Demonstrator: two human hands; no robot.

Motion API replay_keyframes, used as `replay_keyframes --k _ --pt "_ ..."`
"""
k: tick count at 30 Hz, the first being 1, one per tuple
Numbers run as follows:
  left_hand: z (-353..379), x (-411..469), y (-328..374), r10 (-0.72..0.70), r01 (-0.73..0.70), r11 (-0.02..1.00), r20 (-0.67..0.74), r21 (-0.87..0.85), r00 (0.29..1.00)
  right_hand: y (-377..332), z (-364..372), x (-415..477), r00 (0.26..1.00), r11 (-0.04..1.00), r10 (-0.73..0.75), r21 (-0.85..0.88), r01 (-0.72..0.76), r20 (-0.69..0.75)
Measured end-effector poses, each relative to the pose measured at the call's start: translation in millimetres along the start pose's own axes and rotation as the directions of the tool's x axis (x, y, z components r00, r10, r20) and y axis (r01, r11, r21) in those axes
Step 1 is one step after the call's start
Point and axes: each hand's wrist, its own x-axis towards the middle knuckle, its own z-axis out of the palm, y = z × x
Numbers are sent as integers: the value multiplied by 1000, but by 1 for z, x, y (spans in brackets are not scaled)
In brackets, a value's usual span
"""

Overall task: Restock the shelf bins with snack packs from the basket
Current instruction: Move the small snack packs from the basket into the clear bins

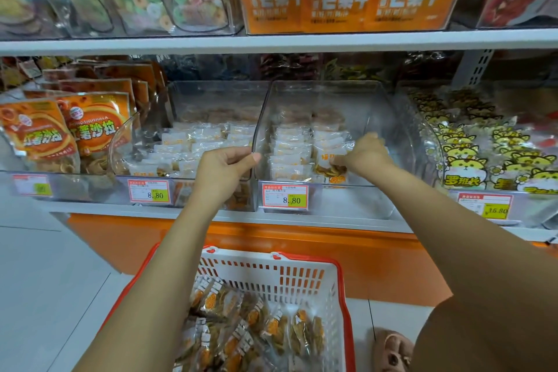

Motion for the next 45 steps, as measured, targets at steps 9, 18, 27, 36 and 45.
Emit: replay_keyframes --k 9,18,27,36,45 --pt "-3 -29 -5 181 -183 983 -137 -3 974 13 -8 -71 893 874 -450 -216 435 -27" --pt "3 -72 -61 84 -115 979 180 166 980 68 11 -110 876 779 -456 -404 479 159" --pt "30 -106 -166 -275 28 843 386 537 880 132 107 -106 892 991 84 -127 -30 444" --pt "38 -116 -241 -426 83 735 363 673 829 158 183 -86 957 988 144 11 -152 253" --pt "95 -111 -267 -600 99 626 396 773 695 155 194 -86 969 970 206 101 -221 139"
